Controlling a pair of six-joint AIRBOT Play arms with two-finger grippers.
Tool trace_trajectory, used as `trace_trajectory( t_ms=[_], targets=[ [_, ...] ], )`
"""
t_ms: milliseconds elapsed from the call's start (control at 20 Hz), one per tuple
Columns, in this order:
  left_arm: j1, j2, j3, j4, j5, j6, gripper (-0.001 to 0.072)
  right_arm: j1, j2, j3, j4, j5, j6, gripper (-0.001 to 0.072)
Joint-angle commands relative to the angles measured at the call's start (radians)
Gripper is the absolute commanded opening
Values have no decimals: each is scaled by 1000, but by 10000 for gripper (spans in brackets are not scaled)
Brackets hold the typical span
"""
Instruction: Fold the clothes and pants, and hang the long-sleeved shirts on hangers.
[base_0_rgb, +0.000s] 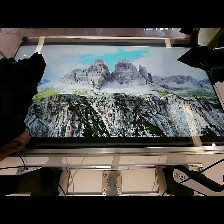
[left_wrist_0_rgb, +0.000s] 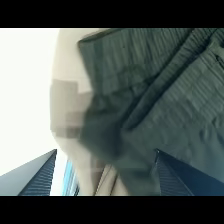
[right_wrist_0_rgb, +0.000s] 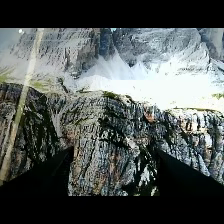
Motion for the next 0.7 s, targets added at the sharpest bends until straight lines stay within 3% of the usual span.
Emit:
trace_trajectory(
  t_ms=[0,50,200,250,300,500,650],
  targets=[
    [-57,-85,0,-151,108,121,705,1,0,0,73,2,5,557],
    [-85,-110,0,-196,121,159,703,1,0,0,91,2,6,557],
    [-168,-179,2,-231,151,158,673,1,0,0,103,2,13,557],
    [-189,-194,3,-267,151,164,402,1,0,0,103,2,31,557],
    [-206,-196,3,-317,150,203,35,1,0,0,103,3,41,557],
    [-221,-97,23,-640,81,363,21,0,1,32,80,6,49,557],
    [-248,77,61,-957,25,454,20,0,1,138,-43,0,45,557]
  ],
)
